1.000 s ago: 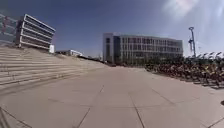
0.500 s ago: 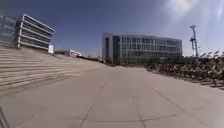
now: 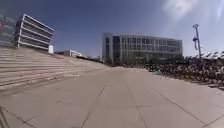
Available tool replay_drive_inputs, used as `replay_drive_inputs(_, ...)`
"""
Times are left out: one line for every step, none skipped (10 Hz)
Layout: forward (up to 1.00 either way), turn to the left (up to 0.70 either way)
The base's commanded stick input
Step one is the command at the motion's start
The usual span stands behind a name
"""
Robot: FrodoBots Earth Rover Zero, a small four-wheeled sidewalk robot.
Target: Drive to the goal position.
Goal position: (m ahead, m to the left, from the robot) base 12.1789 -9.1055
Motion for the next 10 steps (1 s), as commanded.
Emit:
replay_drive_inputs(0.70, 0.00)
replay_drive_inputs(0.70, 0.00)
replay_drive_inputs(0.70, 0.00)
replay_drive_inputs(0.70, 0.00)
replay_drive_inputs(0.70, 0.00)
replay_drive_inputs(0.70, 0.00)
replay_drive_inputs(0.70, 0.00)
replay_drive_inputs(0.70, 0.00)
replay_drive_inputs(0.70, 0.00)
replay_drive_inputs(0.70, 0.00)
